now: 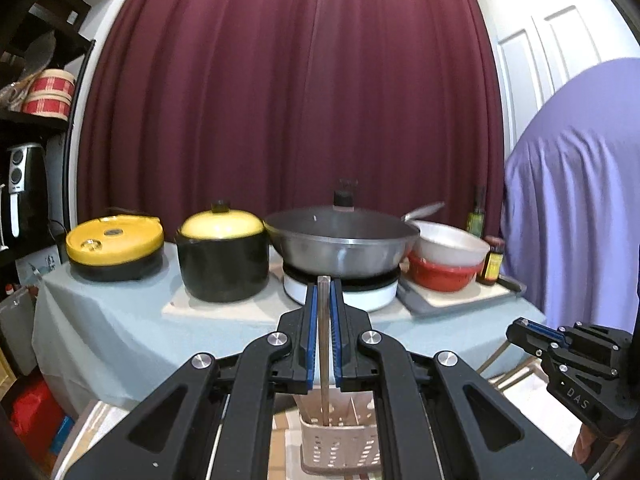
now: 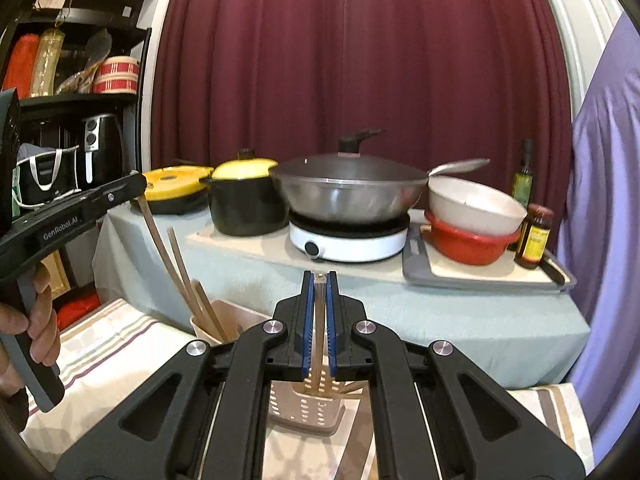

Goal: Organize utensils
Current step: 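Open both tools to release the chopsticks into the holder, then move both open tools back to the remaining chopsticks on the table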

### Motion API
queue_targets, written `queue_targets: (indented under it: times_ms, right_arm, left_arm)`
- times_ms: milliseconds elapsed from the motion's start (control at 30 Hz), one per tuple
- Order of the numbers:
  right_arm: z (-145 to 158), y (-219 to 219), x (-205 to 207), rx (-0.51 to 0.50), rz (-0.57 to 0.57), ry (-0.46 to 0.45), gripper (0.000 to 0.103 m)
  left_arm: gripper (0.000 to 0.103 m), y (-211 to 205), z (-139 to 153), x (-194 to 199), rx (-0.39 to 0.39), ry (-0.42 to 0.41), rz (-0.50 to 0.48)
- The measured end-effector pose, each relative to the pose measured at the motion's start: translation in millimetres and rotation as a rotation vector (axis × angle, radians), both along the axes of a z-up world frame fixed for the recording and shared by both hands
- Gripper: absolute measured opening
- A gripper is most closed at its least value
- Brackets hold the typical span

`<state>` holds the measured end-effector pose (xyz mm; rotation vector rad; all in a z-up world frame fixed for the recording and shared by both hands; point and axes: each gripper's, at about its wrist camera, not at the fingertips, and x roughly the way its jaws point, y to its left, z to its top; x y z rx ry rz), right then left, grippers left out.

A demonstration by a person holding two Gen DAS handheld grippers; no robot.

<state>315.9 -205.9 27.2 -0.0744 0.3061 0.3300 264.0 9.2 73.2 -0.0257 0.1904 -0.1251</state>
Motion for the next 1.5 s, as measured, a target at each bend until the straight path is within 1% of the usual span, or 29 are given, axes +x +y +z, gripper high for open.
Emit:
queue_targets:
  times_ms: [100, 167, 200, 233, 267, 300, 333, 367, 433, 500, 600, 767, 933, 1200, 1400, 1500]
  right_arm:
    - [-8.4, 3.1, 4.8, -0.004, -0.005, 0.018, 0.006]
    - [-10.5, 4.3, 4.9, -0.004, -0.006, 0.023, 0.009]
    - [-10.2, 4.8, 3.6, -0.006, -0.008, 0.020, 0.011]
    - [-9.2, 5.3, 0.2, -0.011, -0.014, 0.009, 0.019]
    - [-7.5, 5.2, -2.6, -0.015, -0.020, -0.001, 0.026]
    - [-5.6, 4.6, -6.1, -0.019, -0.027, -0.012, 0.027]
    - [-3.6, 4.3, -10.2, -0.022, -0.032, -0.022, 0.028]
    - [-0.7, 3.6, -16.1, -0.026, -0.039, -0.035, 0.028]
    - [2.7, 1.1, -26.0, -0.027, -0.049, -0.049, 0.038]
    - [5.2, -1.9, -40.9, -0.029, -0.061, -0.068, 0.040]
    - [3.3, -6.3, -64.5, -0.028, -0.072, -0.080, 0.041]
    - [-13.2, -15.7, -101.7, -0.012, -0.089, -0.050, 0.042]
    - [-42.0, -20.9, -135.0, -0.020, -0.101, 0.003, 0.042]
    - [-100.8, -17.4, -185.9, -0.046, -0.095, 0.096, 0.042]
    - [-130.6, -10.7, -214.3, -0.057, -0.078, 0.138, 0.042]
    - [-142.2, -8.2, -227.4, -0.051, -0.067, 0.149, 0.042]
  left_arm:
    - [0.007, -1.9, -7.7, 5.7, 0.002, 0.031, -0.017]
    - [0.009, -2.5, -10.1, 6.0, 0.005, 0.040, -0.020]
    - [0.014, -3.0, -10.8, 4.8, 0.007, 0.041, -0.020]
    - [0.021, -3.3, -10.9, 2.7, 0.008, 0.040, -0.021]
    - [0.026, -3.1, -10.4, -2.3, 0.009, 0.035, -0.019]
    - [0.035, -2.9, -9.8, -5.3, 0.009, 0.030, -0.018]
    - [0.041, -1.5, -9.2, -8.7, 0.006, 0.026, -0.018]
    - [0.043, -0.2, -8.6, -13.0, 0.004, 0.021, -0.018]
    - [0.049, 2.1, -7.7, -23.6, 0.003, 0.012, -0.015]
    - [0.051, 5.0, -8.3, -37.2, 0.006, 0.004, -0.019]
    - [0.053, 8.8, -13.1, -56.2, 0.012, 0.002, -0.018]
    - [0.055, 11.5, -30.4, -88.4, 0.018, 0.029, -0.018]
    - [0.055, 10.8, -55.7, -121.2, 0.046, 0.062, -0.006]
    - [0.055, 8.3, -100.1, -165.5, 0.077, 0.136, 0.016]
    - [0.055, 11.5, -133.1, -189.6, 0.087, 0.198, 0.046]
    - [0.055, 14.7, -148.1, -199.9, 0.075, 0.236, 0.059]
